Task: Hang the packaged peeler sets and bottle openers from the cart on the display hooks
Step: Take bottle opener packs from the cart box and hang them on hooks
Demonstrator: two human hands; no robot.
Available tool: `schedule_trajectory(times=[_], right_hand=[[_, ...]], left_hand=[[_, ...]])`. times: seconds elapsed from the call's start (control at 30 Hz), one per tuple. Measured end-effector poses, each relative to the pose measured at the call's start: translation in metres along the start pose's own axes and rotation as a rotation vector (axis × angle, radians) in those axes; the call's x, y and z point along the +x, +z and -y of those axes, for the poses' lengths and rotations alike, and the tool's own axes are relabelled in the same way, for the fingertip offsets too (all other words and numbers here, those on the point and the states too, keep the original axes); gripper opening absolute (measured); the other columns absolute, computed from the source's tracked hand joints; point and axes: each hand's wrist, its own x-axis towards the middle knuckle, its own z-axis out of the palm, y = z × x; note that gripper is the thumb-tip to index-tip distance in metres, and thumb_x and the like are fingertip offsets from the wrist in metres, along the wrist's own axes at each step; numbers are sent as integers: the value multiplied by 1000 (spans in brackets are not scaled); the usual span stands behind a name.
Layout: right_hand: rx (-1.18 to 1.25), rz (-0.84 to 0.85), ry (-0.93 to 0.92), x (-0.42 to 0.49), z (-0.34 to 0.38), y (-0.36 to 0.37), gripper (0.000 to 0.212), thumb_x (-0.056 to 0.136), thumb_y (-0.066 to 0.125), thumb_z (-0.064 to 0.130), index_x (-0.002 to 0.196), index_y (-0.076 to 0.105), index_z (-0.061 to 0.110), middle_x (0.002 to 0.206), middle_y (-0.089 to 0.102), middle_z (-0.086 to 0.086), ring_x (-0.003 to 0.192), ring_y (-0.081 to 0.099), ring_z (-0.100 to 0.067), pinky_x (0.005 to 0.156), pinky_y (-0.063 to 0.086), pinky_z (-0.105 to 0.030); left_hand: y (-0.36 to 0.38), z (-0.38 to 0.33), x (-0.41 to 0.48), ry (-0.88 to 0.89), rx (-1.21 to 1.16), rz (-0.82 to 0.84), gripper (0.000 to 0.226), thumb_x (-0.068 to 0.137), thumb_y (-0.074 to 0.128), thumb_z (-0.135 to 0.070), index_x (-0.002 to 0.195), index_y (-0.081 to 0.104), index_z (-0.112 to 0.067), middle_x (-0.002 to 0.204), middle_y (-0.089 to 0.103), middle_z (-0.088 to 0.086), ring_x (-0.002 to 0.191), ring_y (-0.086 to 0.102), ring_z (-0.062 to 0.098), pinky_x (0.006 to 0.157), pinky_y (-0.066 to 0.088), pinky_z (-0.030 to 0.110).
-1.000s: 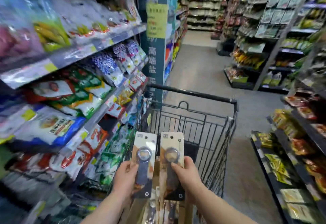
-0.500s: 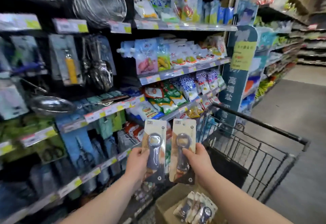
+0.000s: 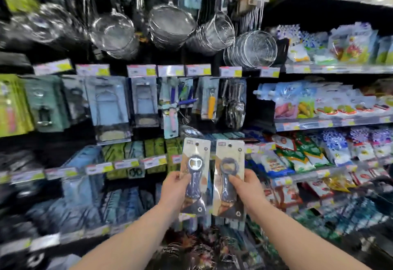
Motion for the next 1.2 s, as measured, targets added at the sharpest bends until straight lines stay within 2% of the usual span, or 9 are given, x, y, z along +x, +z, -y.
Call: schedule_trajectory(times=[0.2, 0.3, 0.4, 0.6, 0.77, 0.93, 1.0, 1.1, 1.2], right_hand=[[112, 158, -60, -20, 44, 139, 17, 87, 61, 14, 103, 57, 14, 101, 68, -8, 83, 66, -17, 64, 53, -28], [158, 228, -109, -34, 67, 213, 18, 87, 61, 10, 105, 59, 10, 90, 68, -2, 69, 66, -6, 50, 47, -16], [146, 273, -148, -47, 91, 281, 19, 89, 59, 11, 107, 57, 5, 98, 67, -9, 79, 64, -16, 57, 48, -23], [162, 319, -159, -49, 114, 368, 28, 89, 59, 17, 115, 56, 7, 109, 66, -11, 98, 64, -26, 88, 52, -47], [128, 330, -202, -22, 135, 410, 26, 89, 59, 15, 113, 58, 6, 108, 66, -13, 99, 63, -28, 90, 50, -49], [159, 355, -245, 23, 157, 455, 23, 89, 58, 15, 112, 57, 9, 109, 65, -11, 99, 63, -26, 90, 51, -46], [166, 387, -266, 40, 165, 474, 18, 89, 58, 16, 107, 57, 13, 108, 65, -10, 96, 63, -24, 88, 52, -45], [180, 421, -311, 65, 181, 500, 12, 89, 57, 17, 101, 55, 14, 106, 64, -12, 95, 63, -26, 85, 52, -44], [191, 439, -345, 87, 193, 518, 8, 89, 59, 19, 96, 55, 18, 101, 64, -9, 89, 63, -21, 80, 54, -40]], left_hand=[[-141, -29, 22, 81, 14, -111, 8, 89, 59, -18, 88, 60, -10, 91, 66, 14, 86, 63, 30, 84, 51, 51], [-214, -47, 32, 123, 43, -190, 11, 89, 60, -19, 80, 55, -13, 86, 62, 12, 80, 60, 27, 75, 51, 42], [-279, -64, 45, 185, 64, -220, 15, 91, 57, -16, 83, 54, -4, 82, 59, 14, 74, 56, 24, 66, 43, 34], [-355, -76, 77, 195, 17, -292, 15, 90, 60, -15, 91, 57, 0, 93, 63, 23, 85, 62, 33, 83, 50, 55], [-382, -84, 112, 203, -3, -336, 10, 90, 61, -20, 85, 59, -11, 85, 66, 12, 74, 64, 30, 69, 54, 46], [-410, -91, 147, 207, 4, -387, 18, 90, 60, -19, 98, 58, -3, 101, 65, 23, 92, 64, 37, 85, 51, 56], [-420, -98, 161, 220, -6, -419, 16, 91, 59, -18, 97, 57, -3, 101, 65, 24, 89, 65, 36, 77, 53, 49], [-432, -112, 184, 264, -21, -462, 15, 91, 59, -18, 96, 58, -4, 92, 66, 16, 67, 63, 23, 48, 48, 23], [-436, -122, 202, 279, -44, -468, 10, 92, 58, -21, 97, 57, -13, 79, 67, 7, 52, 65, 14, 41, 49, 22]])
